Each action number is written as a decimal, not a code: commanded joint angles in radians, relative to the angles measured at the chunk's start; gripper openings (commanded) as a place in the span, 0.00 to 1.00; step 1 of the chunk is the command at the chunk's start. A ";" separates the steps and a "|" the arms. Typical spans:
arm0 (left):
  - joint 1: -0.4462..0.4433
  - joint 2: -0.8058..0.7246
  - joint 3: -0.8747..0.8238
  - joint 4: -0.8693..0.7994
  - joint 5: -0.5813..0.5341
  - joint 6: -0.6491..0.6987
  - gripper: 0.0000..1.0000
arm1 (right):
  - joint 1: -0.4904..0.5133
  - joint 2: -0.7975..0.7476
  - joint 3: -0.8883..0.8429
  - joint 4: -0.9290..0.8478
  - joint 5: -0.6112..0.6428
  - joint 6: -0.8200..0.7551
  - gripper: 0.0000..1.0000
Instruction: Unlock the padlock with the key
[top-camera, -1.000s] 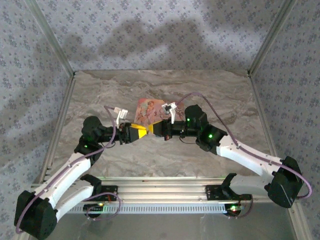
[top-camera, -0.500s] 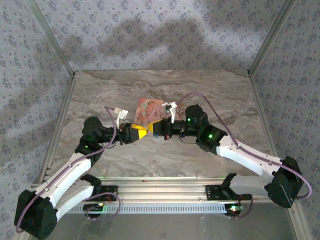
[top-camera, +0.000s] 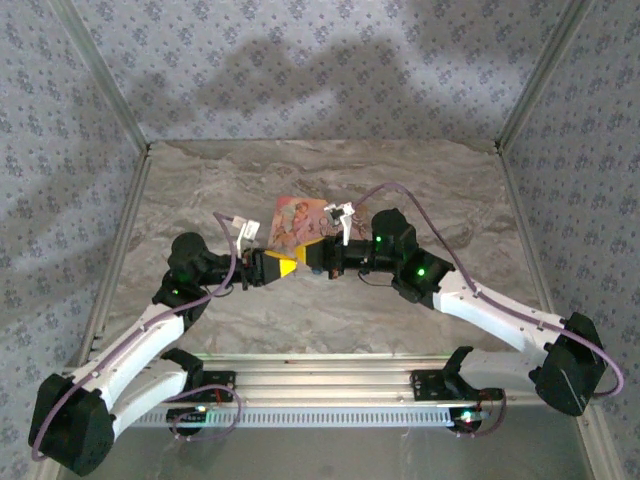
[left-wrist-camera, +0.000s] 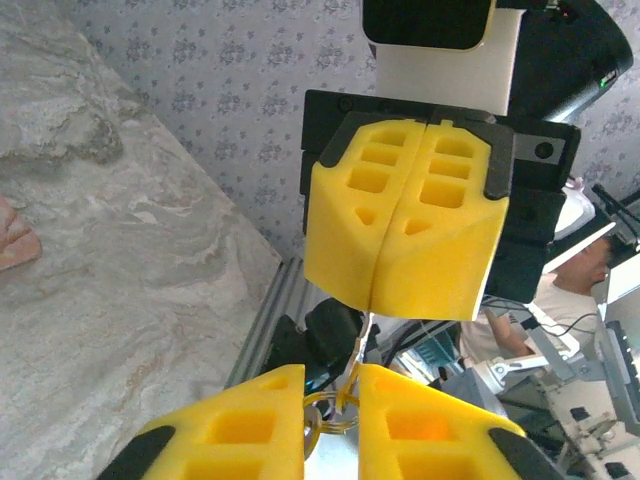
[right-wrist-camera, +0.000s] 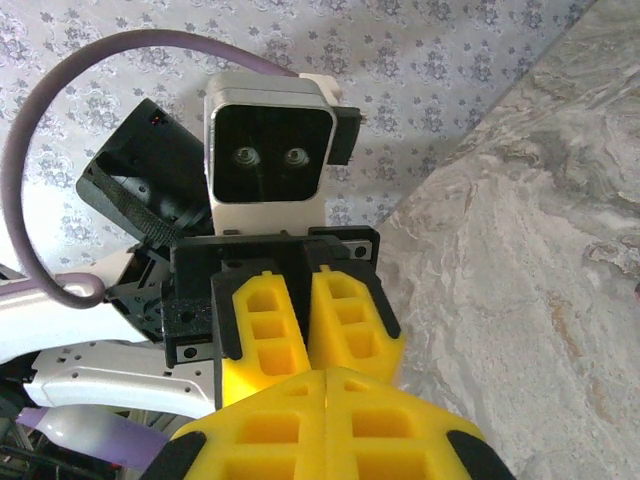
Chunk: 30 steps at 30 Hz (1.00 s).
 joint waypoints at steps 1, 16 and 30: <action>-0.007 0.003 0.015 0.005 0.020 0.012 0.00 | -0.007 0.003 0.025 0.029 -0.002 0.006 0.00; 0.018 -0.073 0.031 -0.376 -0.136 0.240 0.00 | -0.023 0.030 0.021 -0.093 0.126 0.006 0.46; 0.018 -0.150 -0.095 -0.616 -0.418 0.346 0.00 | -0.003 0.227 0.046 -0.378 0.591 0.135 0.64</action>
